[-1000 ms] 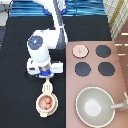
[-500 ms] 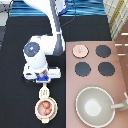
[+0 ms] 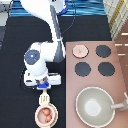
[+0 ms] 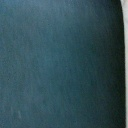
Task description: Take the lid off the pot, put the pot on the plate, and use the tool to push the pot to the front of the table.
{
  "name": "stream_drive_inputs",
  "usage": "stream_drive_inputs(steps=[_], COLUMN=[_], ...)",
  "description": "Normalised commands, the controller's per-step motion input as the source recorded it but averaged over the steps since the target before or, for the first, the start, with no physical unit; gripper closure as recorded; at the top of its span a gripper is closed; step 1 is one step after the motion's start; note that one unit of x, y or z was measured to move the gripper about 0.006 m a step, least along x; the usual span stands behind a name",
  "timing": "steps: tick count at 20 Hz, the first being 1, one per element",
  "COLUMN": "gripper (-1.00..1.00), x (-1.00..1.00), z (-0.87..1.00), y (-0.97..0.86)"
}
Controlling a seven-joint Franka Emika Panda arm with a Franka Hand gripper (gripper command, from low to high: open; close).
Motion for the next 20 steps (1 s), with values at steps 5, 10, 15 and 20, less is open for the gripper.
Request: stream_drive_inputs(steps=[5,10,15,20], gripper=[1.0,1.0,1.0,1.0], x=[0.7,-0.32,-0.88,-1.0], z=[0.97,0.88,0.6,-0.02], y=[0.22,0.1,0.02,0.19])
